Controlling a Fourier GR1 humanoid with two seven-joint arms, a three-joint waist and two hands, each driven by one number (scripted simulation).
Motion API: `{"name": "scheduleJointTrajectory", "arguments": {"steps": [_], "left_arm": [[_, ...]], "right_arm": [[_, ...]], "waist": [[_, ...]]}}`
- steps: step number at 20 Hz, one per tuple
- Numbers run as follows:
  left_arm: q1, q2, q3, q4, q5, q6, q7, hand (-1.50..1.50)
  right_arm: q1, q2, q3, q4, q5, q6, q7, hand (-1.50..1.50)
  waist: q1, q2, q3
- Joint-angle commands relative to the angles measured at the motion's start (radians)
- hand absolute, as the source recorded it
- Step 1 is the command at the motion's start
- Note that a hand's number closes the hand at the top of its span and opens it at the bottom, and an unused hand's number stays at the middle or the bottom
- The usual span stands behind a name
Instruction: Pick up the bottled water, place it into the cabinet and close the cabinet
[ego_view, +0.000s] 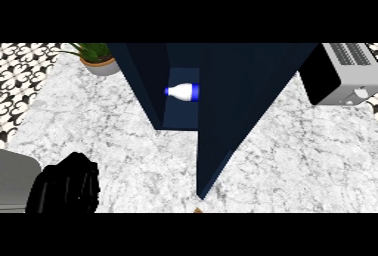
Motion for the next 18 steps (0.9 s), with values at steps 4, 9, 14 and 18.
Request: {"name": "scheduleJointTrajectory", "arguments": {"steps": [4, 9, 14, 18], "left_arm": [[0.083, 0.066, 0.073, -0.026, 0.058, -0.103, -0.023, 1.50], [0.106, 0.077, 0.105, 0.015, 0.071, -0.155, -0.051, 1.50], [0.157, 0.156, 0.194, -0.030, 0.124, -0.214, -0.022, 1.50], [0.180, 0.132, 0.196, 0.007, 0.113, -0.268, -0.074, 1.50]], "right_arm": [[-0.242, 0.178, -0.038, 0.239, 0.016, -0.132, 0.017, 1.50], [-0.314, 0.179, -0.158, 0.323, -0.041, -0.189, 0.016, 1.50], [-0.473, 0.185, -0.333, 0.513, -0.247, -0.202, -0.020, 1.50], [-0.481, 0.187, -0.452, 0.719, -0.429, -0.085, -0.193, 1.50]], "waist": [[0.023, 0.006, -0.001], [0.029, 0.013, -0.001], [0.024, 0.012, 0.002], [0.019, 0.015, 0.003]]}}
